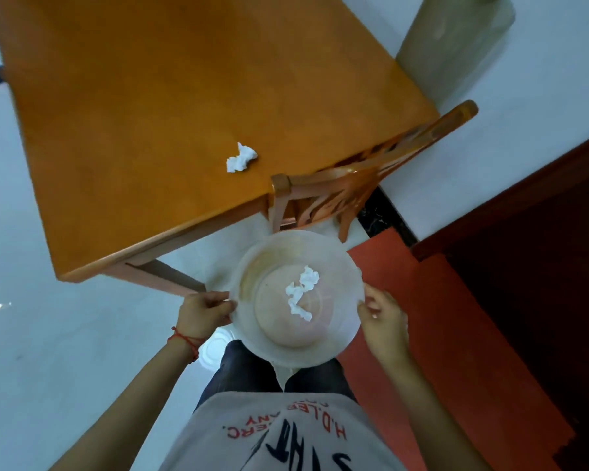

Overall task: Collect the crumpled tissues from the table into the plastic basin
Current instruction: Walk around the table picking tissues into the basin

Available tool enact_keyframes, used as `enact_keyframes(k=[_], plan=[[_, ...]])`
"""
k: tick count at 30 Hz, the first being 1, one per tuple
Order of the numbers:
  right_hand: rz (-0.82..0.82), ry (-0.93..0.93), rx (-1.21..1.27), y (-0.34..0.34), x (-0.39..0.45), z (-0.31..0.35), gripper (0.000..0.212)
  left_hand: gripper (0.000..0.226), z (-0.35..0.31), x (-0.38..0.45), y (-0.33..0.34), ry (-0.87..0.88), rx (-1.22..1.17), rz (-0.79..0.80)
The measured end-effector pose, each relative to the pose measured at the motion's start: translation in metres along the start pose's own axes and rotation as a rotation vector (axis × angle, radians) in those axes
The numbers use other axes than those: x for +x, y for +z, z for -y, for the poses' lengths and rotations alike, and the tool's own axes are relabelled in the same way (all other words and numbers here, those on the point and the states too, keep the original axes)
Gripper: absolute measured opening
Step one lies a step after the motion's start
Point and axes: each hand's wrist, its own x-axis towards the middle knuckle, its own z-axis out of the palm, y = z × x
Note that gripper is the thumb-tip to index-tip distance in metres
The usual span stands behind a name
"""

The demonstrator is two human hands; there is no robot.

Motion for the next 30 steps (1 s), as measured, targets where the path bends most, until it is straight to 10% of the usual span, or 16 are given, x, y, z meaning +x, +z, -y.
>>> enact_keyframes(k=[30], plan=[[0.216, -0.177, -0.069, 0.101, 0.065, 0.071, 0.039, 0.024, 0.011, 0.033, -0.084, -0.085, -0.115, -0.19]])
